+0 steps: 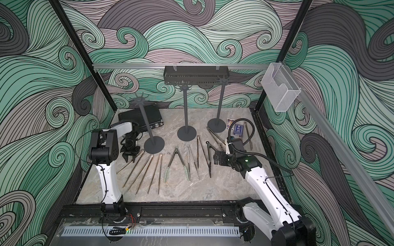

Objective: Hang food tongs on kitchen utensil racks
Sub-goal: Pick up the food tongs from the center of the board.

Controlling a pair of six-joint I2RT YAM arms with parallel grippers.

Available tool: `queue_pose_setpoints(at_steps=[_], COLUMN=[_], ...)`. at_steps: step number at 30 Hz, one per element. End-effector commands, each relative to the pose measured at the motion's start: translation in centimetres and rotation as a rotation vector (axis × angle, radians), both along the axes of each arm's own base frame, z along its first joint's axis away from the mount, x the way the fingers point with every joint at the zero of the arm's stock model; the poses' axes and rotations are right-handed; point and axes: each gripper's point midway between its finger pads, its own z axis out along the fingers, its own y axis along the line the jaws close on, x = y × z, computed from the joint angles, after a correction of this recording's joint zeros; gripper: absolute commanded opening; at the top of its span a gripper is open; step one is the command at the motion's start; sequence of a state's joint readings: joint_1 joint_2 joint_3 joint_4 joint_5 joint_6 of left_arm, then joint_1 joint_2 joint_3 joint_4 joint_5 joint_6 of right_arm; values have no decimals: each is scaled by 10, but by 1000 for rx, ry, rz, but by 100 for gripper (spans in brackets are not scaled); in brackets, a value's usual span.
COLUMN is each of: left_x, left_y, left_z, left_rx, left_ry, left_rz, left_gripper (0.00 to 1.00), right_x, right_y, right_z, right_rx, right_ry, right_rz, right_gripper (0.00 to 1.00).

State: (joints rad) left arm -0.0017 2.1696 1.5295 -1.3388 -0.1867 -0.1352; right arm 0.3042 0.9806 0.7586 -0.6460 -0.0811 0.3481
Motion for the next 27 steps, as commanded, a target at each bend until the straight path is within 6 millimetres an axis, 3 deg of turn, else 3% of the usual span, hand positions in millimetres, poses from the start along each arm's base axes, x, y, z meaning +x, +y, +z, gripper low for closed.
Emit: queue_pose_setpoints(at_steps=[1, 7, 22, 27], left_x=[2, -2, -11, -10], left_y=[-4, -8, 21, 25], left_z=[-20, -28, -31, -26], left_rx=[-12, -22, 138, 169], left_ry=[16, 39, 100, 91], left_rz=[-14, -28, -90, -98], left_gripper=[37, 27, 1, 0], right_x=[0, 1, -1, -1], right_y=[1, 1, 0, -1], right_z=[-2, -1, -3, -2], right_rx=[-6, -8, -10, -12], right_ry=[-4, -7, -3, -7], right_rz=[14, 13, 11, 6], right_gripper=[97, 97, 98, 98])
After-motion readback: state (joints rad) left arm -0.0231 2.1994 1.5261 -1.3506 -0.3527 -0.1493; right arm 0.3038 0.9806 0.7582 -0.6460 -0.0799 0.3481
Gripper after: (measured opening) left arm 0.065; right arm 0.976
